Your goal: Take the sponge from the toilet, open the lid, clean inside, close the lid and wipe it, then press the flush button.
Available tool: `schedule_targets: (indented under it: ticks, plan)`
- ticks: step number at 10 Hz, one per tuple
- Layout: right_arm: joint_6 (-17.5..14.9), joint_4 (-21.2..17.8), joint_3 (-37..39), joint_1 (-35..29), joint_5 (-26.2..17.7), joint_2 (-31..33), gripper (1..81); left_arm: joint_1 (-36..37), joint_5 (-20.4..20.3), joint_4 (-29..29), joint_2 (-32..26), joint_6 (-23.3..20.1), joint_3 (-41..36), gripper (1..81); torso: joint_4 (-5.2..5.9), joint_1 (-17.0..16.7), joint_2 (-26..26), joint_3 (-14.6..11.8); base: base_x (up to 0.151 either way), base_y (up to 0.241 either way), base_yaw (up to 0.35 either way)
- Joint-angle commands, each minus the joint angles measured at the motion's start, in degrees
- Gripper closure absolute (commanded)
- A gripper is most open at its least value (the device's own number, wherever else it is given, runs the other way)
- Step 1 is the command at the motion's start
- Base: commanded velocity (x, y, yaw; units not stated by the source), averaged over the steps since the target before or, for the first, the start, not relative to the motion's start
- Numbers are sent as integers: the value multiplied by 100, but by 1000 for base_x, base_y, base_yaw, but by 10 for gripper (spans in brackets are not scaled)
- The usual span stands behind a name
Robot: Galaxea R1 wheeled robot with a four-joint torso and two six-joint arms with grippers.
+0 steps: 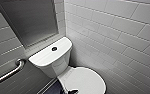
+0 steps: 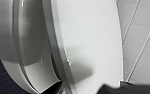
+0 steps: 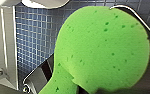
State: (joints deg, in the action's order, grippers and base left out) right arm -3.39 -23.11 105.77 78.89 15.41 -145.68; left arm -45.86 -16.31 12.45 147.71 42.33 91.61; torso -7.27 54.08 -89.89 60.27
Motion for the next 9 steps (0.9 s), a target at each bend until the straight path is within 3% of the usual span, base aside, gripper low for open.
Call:
schedule_targets:
  ticks: [1, 8, 9]
  plan:
    - [5, 44, -101, -96, -407, 142, 811, 1100, -619, -58, -136, -23, -873, 10, 0, 0, 0, 0, 0, 0, 0]
    - [5, 35, -136, -88, -407, 142, 811, 1329, -944, 487, -910, -23, -1690, 10, 0, 0, 0, 0, 0, 0, 0]
    - [5, 44, -163, -87, -407, 150, 811, 1338, -1208, 636, -1112, -23, -1743, 10, 0, 0, 0, 0, 0, 0, 0]
